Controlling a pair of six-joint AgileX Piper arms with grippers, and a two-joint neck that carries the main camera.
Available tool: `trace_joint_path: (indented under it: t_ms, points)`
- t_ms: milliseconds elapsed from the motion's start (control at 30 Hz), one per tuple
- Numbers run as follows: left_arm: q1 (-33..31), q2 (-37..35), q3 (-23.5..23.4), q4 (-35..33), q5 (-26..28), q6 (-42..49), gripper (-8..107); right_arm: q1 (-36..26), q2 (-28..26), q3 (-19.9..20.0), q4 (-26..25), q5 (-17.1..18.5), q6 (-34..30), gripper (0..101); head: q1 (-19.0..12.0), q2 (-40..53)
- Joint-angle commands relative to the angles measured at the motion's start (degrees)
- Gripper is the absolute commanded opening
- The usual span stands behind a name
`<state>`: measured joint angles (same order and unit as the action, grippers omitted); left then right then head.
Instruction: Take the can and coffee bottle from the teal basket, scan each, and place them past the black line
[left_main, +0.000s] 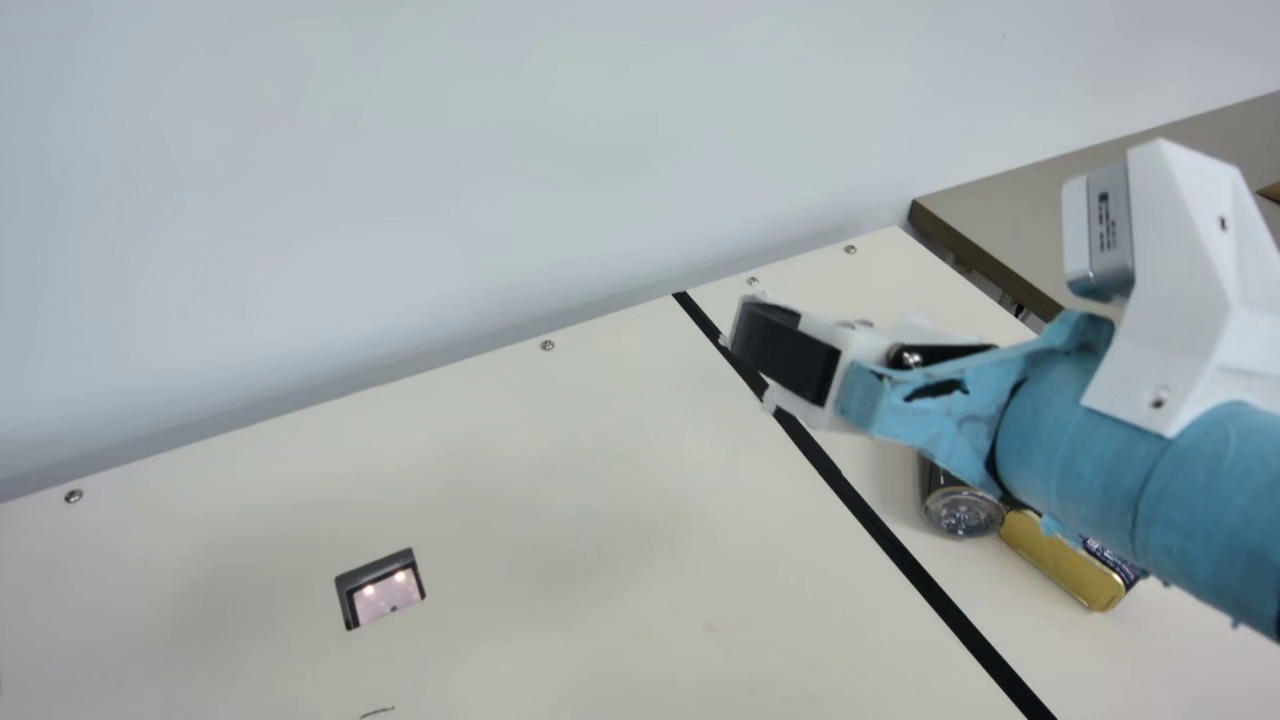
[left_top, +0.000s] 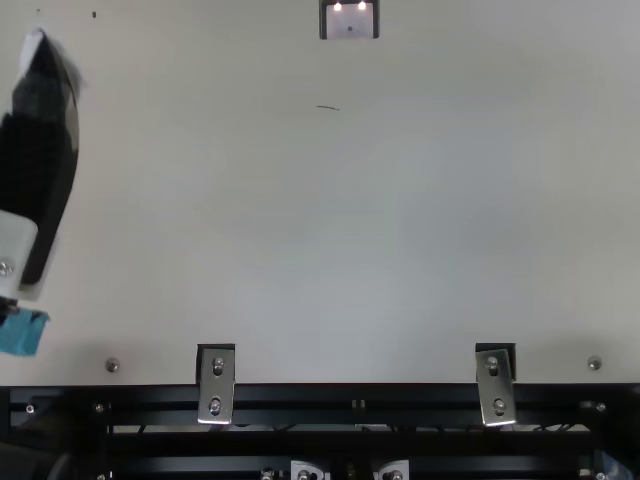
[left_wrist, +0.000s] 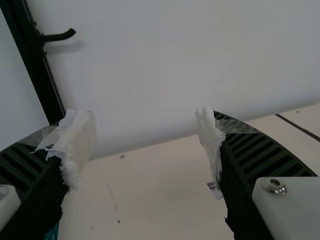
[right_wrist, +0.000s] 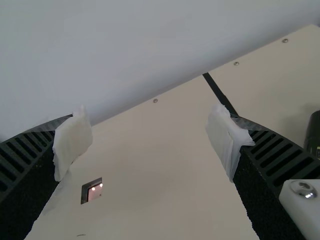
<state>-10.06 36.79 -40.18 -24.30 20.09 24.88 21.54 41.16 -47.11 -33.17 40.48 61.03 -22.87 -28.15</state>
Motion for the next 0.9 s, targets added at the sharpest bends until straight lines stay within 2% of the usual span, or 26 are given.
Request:
trace_joint_path:
  t_ms: [0, 267, 533, 567, 667, 867]
  points:
    - [0.32, -1.46, 1.23, 0.81, 1.12, -1.79, 90, 0.18, -1.15, 1.90, -0.29, -0.16, 0.73, 101, -2.02, 0.50]
    - [1.11, -6.48, 6.17, 5.00, 4.92, -8.88, 90, -1.66, -5.89, 8.25, 1.39, -0.97, 2.20, 101, -2.02, 0.50]
    - [1.04, -9.26, 9.79, 10.29, 6.24, -16.59, 90, -10.58, -12.69, 15.47, 8.39, -2.32, 1.62, 101, -2.02, 0.50]
    - [1.12, -9.15, 9.46, 9.39, 6.10, -15.06, 90, -8.07, -11.43, 13.77, 6.44, -1.92, 1.98, 101, -2.02, 0.50]
    - [1.12, -9.18, 9.74, 10.22, 6.20, -16.57, 90, -10.54, -12.78, 15.54, 8.55, -1.83, 1.78, 101, -2.02, 0.50]
    - [1.12, -9.18, 9.74, 10.22, 6.33, -16.57, 90, -10.65, -12.78, 15.54, 8.62, -2.03, 1.78, 101, -2.02, 0.50]
